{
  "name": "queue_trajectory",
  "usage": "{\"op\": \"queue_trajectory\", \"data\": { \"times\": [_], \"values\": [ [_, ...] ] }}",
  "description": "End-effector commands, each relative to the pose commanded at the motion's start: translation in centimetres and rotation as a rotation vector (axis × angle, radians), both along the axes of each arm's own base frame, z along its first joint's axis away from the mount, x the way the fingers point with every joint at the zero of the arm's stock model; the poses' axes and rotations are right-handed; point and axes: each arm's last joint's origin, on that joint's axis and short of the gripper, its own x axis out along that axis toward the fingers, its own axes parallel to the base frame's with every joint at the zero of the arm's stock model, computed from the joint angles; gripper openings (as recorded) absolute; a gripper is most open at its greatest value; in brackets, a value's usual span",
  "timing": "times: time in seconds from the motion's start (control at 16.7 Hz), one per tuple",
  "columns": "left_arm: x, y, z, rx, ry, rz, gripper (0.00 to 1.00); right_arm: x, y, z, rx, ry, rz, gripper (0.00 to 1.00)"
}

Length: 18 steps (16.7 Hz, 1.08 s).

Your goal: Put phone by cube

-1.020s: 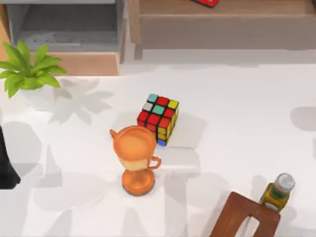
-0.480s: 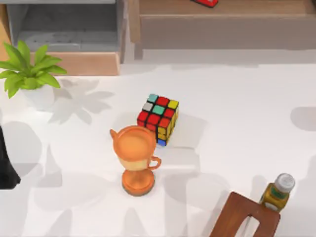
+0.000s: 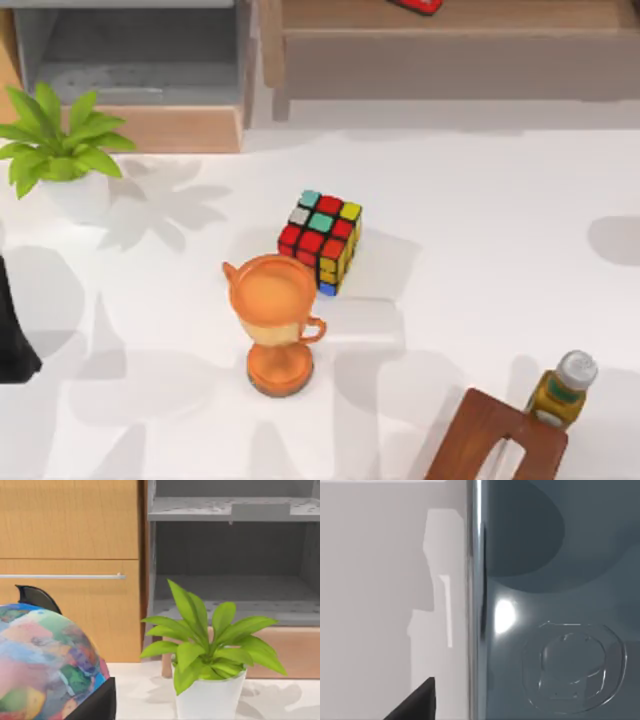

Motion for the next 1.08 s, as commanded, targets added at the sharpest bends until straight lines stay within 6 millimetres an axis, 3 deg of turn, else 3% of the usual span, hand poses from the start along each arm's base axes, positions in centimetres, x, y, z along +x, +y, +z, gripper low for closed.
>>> {"op": "queue_trajectory", "data": {
  "times": [0.18, 0.48, 0.72, 1.08],
  "values": [
    [0.0, 0.0, 0.0, 0.0, 0.0, 0.0, 1.0, 0.0, 0.1, -0.6, 0.001, 0.002, 0.0, 1.0],
    [0.0, 0.0, 0.0, 0.0, 0.0, 0.0, 1.0, 0.1, 0.0, -3.8, -0.001, -0.002, 0.0, 1.0],
    [0.0, 0.0, 0.0, 0.0, 0.0, 0.0, 1.0, 0.1, 0.0, -4.0, 0.0, 0.0, 0.0, 1.0],
    [0.0, 0.0, 0.0, 0.0, 0.0, 0.0, 1.0, 0.1, 0.0, -4.0, 0.0, 0.0, 0.0, 0.55]
  ]
}}
